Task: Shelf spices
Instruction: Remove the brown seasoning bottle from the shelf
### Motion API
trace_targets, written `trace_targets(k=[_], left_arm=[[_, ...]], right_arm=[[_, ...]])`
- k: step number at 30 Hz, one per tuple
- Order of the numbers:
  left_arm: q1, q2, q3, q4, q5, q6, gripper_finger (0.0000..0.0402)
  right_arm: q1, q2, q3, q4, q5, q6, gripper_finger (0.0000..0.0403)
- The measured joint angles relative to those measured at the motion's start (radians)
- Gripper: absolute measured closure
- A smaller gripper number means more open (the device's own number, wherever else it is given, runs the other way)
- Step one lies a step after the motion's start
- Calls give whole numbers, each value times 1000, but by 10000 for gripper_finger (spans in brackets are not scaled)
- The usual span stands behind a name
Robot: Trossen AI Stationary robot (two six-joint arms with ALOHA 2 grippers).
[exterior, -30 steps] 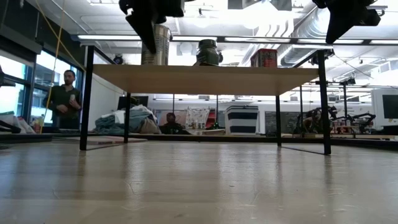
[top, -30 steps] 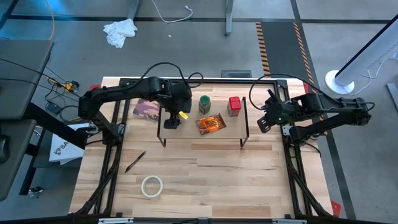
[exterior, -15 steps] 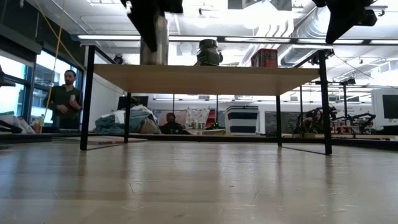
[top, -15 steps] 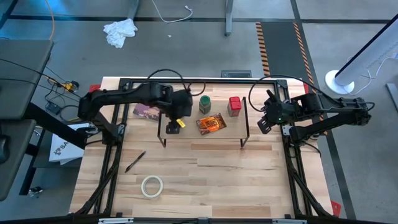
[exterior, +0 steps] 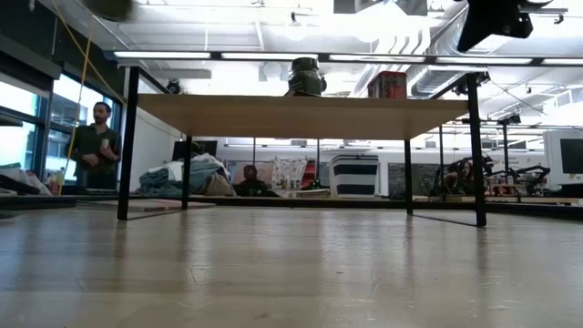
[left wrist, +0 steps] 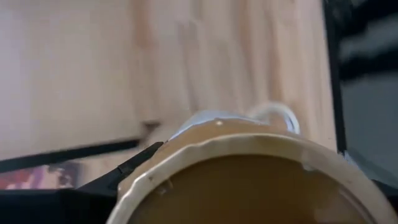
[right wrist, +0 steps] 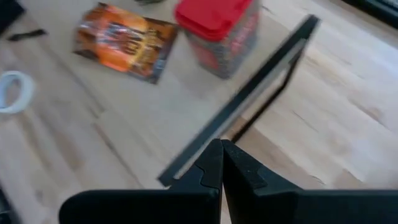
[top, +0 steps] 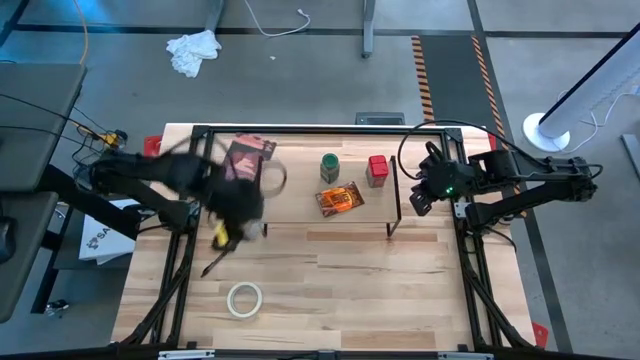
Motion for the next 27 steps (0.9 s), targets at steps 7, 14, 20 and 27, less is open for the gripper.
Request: trace_targets(k=[7,14,20,27], left_arm=[[-233,-23,-259,172,-49,-42,133],[-291,-71,-609,570,-142,-79,133],[-282,-72,-787,750,-143,-65,133],[-282,-72,-859,768,-152,-69,133]], right_arm=[[4,0,0,65,-80,29,403],[27,1,0,115,-95,116,403],[31,1,0,131,-95,116,403],[31,1,0,130,-95,116,403]])
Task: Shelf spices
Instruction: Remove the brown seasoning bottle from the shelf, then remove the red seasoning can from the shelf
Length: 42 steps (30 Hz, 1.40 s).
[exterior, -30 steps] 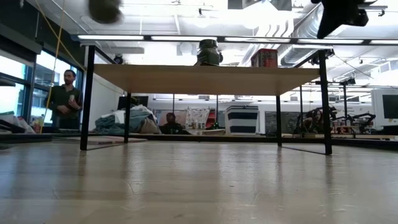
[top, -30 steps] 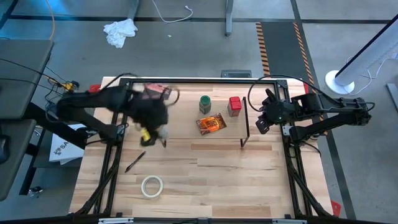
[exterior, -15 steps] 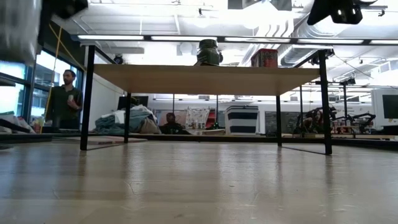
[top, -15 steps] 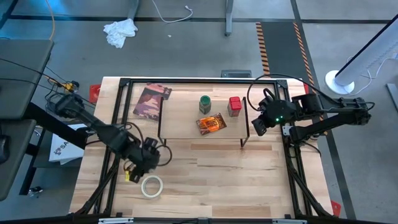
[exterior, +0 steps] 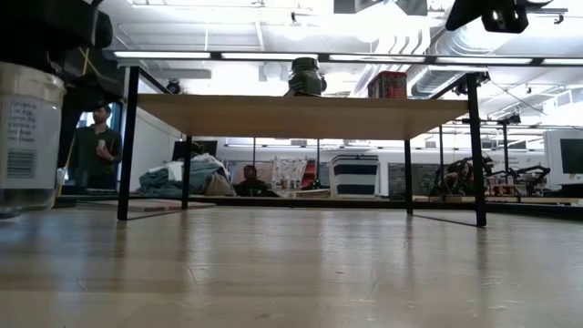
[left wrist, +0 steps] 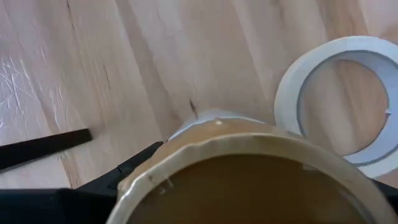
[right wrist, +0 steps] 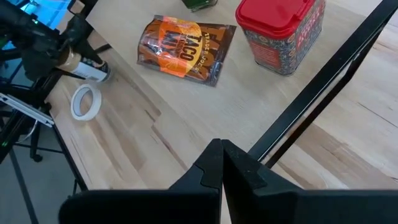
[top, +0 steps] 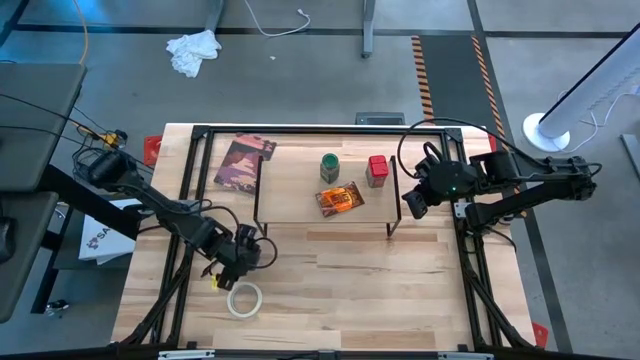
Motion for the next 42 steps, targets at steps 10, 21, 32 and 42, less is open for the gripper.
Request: trace_targets(k=[10,21,32,42], left_arm=[[19,-1,36,-67,-51,42,16],[55,-6,195,-298,12,-12,22],[54,-179,272,-514,-136,-260,21],[55,-319,272,-524,-299,-547,21]], right_arm=[[0,0,0,0,10,-15,403],[-3,-3,21,-13,10,-121,403],[-53,47,109,112,-8,-169,403],[-90,367,345,16,18,-392,322]])
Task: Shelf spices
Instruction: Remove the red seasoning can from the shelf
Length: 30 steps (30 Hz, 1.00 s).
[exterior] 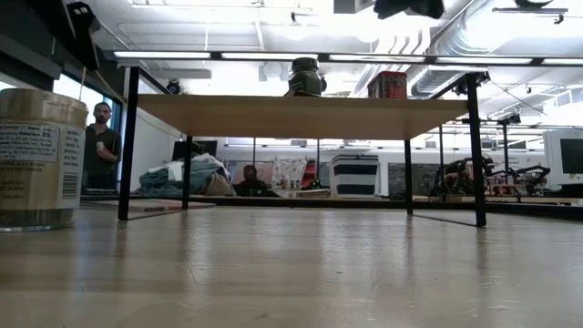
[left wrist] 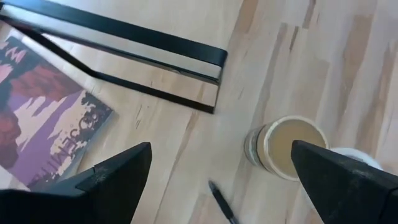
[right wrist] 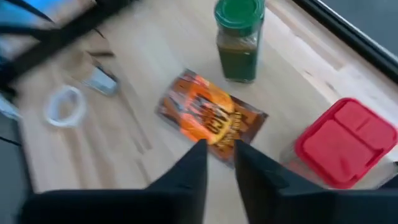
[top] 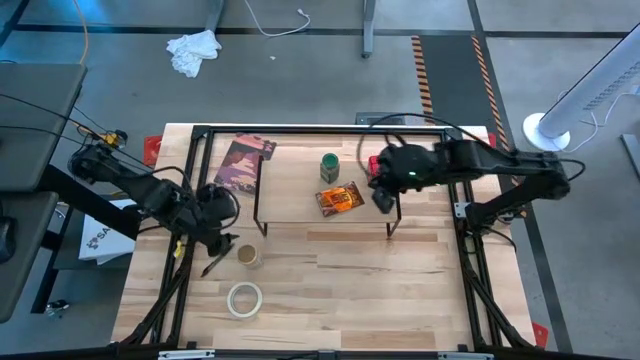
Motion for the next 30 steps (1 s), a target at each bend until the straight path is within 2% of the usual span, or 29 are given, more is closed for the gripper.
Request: trace_targets(k=[6,12,17,22,30], left_arm=[[0,-2,0,-22,0,31,21],[10,-1,0,-32,-6,67,21],[41,-1,0,-31,-5,83,21],[77,-1,0,-30,8,83,21],[96,-1,0,-29,27,84,21]], right_arm=[[-32,152,168,-225,61,-12,219],[-34,255,297,-370,114,-49,155],[-76,312,380,-458,190,158,134],[-146,332,384,-518,135,419,130],[-203,333,374,-509,129,471,130]])
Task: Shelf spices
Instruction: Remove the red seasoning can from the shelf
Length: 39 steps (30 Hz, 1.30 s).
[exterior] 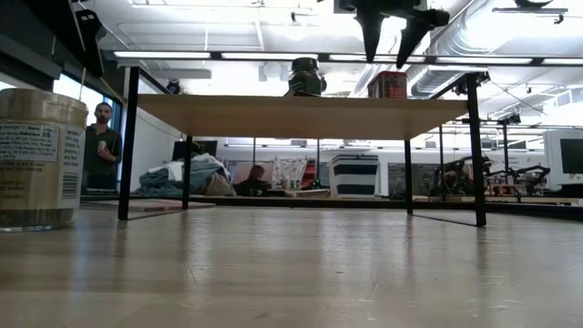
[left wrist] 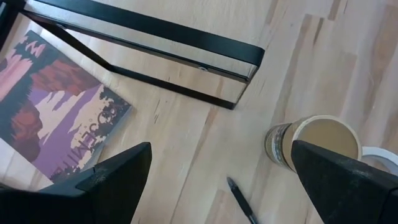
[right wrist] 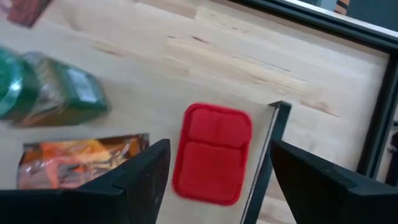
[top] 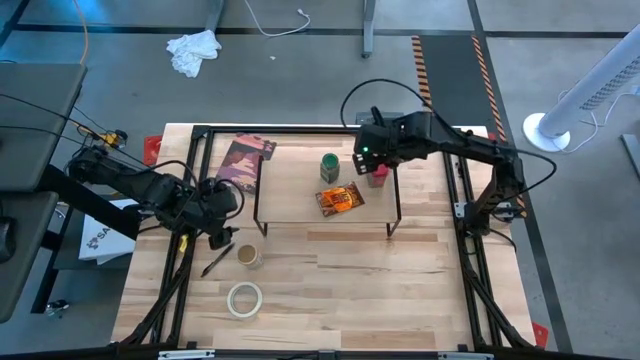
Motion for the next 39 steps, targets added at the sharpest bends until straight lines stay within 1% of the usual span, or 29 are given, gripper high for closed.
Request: trace_targets(k=[5,9,19,25,28,35,39], left_arm=[[0,0,0,0,1,0,21],[0,0,0,0,2,0,21],[0,0,0,0,22,0,21],[0,0,0,0,22,0,21],[0,0,0,0,22,0,21],[0,0,0,0,13,0,21],[0,0,0,0,0,0,21]], right_arm=[[-18,24,0,6,-9,-52,130],[-31,54,0,6,-51,-60,130],[-50,109,-1,-8,-58,-44,130],[-61,107,-2,-10,-60,-24,130],[-62,107,-3,-9,-88,-23,130],[-53,108,-122,20,-139,-4,130],[-40,108,-140,35,-121,-7,141]])
